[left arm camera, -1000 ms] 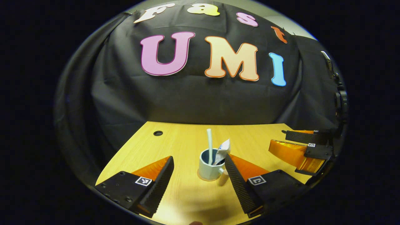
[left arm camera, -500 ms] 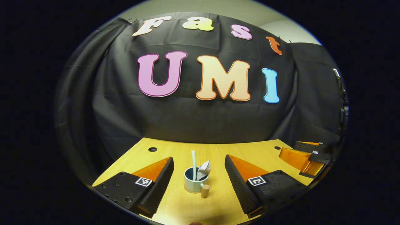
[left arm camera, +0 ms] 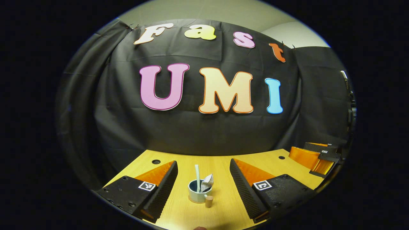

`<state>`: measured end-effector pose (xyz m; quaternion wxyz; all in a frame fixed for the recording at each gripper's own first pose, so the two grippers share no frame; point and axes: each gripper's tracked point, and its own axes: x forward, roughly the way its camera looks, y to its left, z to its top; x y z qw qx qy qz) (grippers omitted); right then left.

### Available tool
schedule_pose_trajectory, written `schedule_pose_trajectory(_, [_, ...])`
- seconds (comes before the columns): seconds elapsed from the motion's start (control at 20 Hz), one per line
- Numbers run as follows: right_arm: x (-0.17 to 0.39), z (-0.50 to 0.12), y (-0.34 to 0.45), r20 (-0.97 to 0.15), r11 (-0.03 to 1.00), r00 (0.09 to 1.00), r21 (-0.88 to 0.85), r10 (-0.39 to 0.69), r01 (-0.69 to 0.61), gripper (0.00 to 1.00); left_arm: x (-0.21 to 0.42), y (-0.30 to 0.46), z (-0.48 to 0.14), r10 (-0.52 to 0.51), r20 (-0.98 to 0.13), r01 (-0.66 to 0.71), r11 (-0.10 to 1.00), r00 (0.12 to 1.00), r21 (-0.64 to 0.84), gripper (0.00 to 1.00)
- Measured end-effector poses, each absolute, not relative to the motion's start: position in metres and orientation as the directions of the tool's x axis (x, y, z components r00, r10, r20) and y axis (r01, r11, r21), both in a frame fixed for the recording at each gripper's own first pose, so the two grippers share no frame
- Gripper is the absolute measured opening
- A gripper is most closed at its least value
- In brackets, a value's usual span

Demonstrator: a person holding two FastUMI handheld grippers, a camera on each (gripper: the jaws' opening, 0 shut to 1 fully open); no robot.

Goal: Put the toothbrush and toothpaste on the desktop into the cup, then pick up the cup and place it on the coaster on the desktop.

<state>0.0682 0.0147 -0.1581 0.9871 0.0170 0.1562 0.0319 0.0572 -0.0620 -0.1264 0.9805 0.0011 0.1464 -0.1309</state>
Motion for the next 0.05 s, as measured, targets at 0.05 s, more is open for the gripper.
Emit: schedule_pose_trajectory(0.05, [0.0692, -0.1516, 0.014, -0.294, 0.998, 0.954, 0.039, 0.064, -0.055, 0.99, 0.0579, -0.0612, -0.1237, -0.258, -0.283, 0.259, 0.965, 0.924, -0.036, 0.95])
